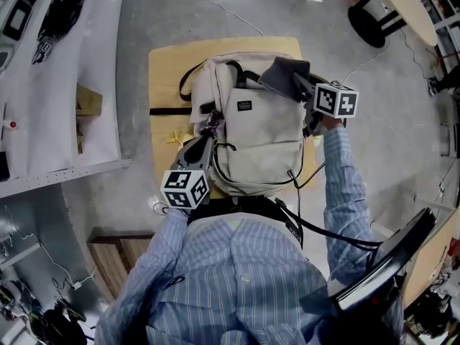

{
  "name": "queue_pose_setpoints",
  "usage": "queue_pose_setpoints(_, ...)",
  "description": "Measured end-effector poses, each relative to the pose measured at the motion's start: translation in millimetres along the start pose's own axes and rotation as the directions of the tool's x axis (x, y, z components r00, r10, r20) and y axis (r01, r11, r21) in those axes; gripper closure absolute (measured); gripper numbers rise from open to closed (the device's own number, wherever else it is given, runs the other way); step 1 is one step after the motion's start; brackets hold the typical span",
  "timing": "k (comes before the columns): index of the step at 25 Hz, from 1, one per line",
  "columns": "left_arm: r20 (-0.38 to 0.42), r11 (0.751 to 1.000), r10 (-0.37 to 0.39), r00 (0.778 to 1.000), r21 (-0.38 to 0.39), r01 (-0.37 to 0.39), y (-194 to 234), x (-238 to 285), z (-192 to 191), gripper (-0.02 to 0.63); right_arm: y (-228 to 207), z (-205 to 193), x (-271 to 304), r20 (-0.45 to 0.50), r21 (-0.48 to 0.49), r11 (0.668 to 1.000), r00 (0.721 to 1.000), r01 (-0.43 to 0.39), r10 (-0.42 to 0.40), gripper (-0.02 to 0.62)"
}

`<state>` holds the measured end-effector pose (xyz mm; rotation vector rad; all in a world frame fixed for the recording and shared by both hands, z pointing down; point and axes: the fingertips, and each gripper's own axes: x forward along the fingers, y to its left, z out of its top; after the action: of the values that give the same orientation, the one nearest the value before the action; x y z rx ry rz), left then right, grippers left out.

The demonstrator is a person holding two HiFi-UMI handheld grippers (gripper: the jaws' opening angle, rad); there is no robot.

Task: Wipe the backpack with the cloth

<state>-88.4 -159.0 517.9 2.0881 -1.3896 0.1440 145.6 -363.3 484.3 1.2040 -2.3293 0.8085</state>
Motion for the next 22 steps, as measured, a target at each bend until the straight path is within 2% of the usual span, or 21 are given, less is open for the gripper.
queue_pose_setpoints(6,-0.014,1.0,-0.007,1.0,0.01,0.008,-6,2,-3,0.572,-62,-24,-42,-0.012,0.052,0.991,0.992,0.124,-0.123,0.548)
queue_pose_setpoints(13,-0.015,1.0,-0.006,1.0,0.009,0.006,-8,4,-1,0.572,-106,-51,-77,-0.053,0.089,0.97,0.974,0.225,-0.221,0.548)
queue_pose_setpoints(17,-0.014,1.0,-0.006,1.0,0.004,0.006,-9,5,-2,0.572,-108,-40,-86,-0.037,0.077,0.97,0.973,0.23,-0.227,0.548)
queue_pose_setpoints(22,-0.009,1.0,-0.006,1.0,-0.001,0.006,-8,9,0,0.572,-66,27,-76,0.074,0.015,0.991,0.988,0.134,-0.135,0.548)
